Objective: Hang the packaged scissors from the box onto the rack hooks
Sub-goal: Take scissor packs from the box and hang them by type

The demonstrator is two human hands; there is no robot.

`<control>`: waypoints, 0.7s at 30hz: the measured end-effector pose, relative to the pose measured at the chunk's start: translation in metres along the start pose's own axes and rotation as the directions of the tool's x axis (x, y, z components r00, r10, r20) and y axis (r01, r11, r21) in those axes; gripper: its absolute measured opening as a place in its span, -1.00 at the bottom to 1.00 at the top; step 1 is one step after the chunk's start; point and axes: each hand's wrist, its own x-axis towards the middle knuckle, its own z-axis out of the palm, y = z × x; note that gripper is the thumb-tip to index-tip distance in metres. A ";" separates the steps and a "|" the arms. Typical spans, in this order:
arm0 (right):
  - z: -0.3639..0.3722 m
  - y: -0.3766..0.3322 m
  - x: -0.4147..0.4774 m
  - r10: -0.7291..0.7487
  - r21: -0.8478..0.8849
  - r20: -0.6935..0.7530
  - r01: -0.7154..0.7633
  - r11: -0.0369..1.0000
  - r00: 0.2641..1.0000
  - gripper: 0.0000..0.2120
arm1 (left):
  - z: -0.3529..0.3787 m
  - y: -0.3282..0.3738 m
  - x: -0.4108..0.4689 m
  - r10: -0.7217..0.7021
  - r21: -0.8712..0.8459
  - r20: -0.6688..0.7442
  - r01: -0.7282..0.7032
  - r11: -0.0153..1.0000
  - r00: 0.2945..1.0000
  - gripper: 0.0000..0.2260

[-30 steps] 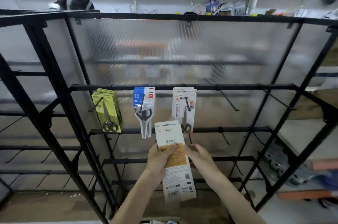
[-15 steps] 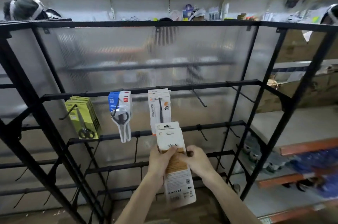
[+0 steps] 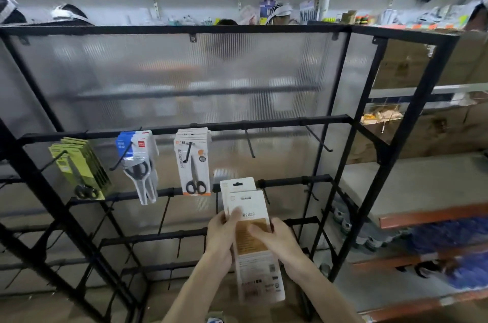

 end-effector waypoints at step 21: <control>-0.023 -0.024 0.009 -0.034 -0.054 0.055 0.037 0.998 0.998 -0.70 | 0.047 -0.018 -0.022 0.184 0.134 -0.130 -0.166 0.977 0.974 -0.89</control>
